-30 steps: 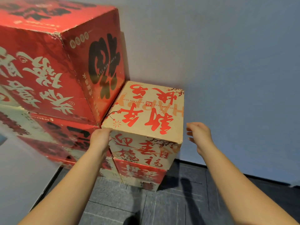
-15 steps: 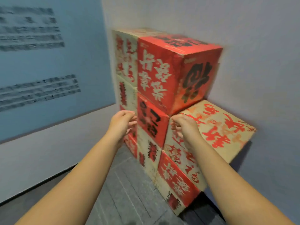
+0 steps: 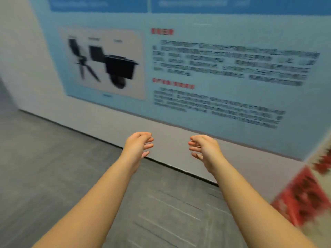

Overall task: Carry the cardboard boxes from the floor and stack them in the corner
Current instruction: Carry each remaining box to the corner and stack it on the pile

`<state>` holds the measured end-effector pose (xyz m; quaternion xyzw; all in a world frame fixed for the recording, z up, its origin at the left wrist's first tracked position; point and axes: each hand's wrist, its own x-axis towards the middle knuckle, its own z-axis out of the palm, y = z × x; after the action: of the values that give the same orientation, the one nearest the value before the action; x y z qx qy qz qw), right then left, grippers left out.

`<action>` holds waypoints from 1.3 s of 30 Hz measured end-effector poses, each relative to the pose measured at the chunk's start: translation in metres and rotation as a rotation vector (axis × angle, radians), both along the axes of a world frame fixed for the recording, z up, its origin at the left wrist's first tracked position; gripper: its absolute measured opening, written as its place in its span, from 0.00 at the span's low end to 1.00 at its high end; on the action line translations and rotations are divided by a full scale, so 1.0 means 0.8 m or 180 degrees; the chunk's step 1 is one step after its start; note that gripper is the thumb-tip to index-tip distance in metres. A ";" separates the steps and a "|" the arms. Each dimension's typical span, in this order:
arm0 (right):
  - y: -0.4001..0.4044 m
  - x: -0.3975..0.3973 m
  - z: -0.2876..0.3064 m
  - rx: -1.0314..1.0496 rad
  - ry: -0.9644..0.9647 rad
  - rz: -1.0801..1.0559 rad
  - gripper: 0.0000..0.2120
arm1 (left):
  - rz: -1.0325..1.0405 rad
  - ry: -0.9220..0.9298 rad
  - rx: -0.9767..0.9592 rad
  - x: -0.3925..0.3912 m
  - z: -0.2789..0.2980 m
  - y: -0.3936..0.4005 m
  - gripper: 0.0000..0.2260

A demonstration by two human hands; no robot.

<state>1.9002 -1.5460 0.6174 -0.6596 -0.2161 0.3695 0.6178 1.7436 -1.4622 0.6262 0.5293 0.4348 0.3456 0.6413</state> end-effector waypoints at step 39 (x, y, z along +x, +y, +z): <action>0.835 -0.746 -0.030 -0.0218 0.0088 0.4327 0.07 | 0.4553 -0.0188 -0.0287 -0.724 -0.017 0.540 0.07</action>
<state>1.3036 -0.8784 0.5931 -0.3917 -0.5628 0.6906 0.2298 1.1640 -1.0299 0.6130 0.0780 0.6715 0.6772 0.2904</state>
